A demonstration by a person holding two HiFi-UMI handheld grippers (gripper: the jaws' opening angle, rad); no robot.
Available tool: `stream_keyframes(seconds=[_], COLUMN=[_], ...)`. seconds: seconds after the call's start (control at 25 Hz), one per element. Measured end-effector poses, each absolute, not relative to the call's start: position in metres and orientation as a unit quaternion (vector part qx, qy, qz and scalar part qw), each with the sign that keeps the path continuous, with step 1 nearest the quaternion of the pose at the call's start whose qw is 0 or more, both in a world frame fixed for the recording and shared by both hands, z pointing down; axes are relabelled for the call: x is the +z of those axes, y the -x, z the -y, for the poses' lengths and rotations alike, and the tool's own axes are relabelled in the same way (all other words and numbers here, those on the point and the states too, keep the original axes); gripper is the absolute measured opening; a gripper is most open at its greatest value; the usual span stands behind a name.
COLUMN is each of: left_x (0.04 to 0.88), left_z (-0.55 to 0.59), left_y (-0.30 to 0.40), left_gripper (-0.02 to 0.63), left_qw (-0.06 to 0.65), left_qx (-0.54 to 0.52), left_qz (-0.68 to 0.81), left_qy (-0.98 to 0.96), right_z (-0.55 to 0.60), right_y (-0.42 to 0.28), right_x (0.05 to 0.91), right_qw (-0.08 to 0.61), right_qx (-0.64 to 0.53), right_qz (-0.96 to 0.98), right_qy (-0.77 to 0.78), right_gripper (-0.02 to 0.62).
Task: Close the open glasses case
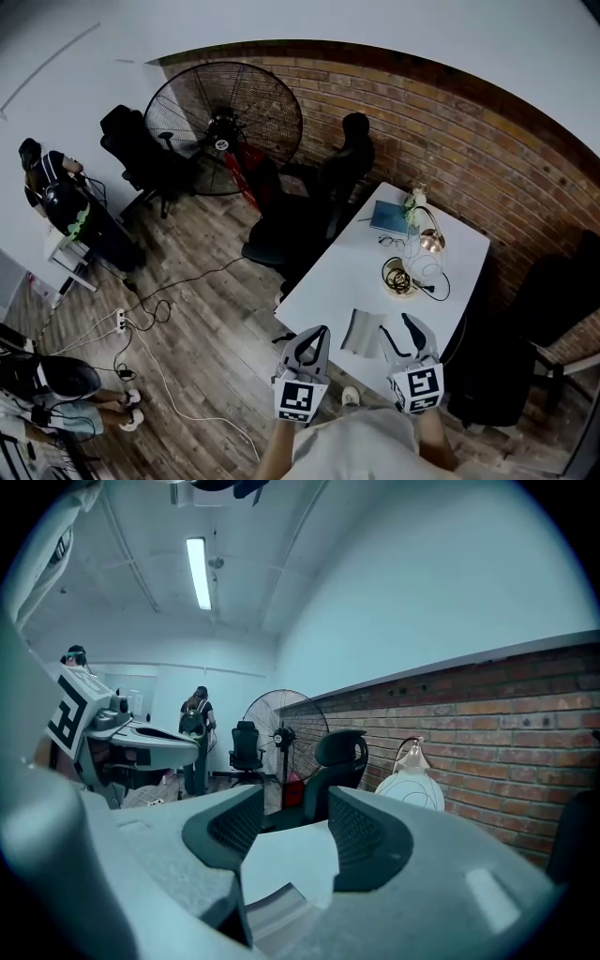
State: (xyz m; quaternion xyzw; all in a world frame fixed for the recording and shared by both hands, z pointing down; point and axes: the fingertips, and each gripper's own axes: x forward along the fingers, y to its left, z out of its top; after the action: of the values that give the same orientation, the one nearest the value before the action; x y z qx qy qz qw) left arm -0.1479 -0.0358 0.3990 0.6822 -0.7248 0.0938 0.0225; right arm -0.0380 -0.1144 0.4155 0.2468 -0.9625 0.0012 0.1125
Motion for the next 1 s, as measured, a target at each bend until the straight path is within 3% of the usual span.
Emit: stream_keyframes(seconds=[1.0], left_x=[0.432], left_z=[0.108], left_y=[0.140], left_gripper=[0.005], left_qw=[0.066], left_qx=[0.108], left_qz=[0.680], left_qy=[-0.723], right_z=[0.178], right_y=[0.017], right_x=[0.457], right_qw=[0.137], right_qx=[0.059], right_qz=[0.943], right_qy=[-0.297], right_gripper=[0.218])
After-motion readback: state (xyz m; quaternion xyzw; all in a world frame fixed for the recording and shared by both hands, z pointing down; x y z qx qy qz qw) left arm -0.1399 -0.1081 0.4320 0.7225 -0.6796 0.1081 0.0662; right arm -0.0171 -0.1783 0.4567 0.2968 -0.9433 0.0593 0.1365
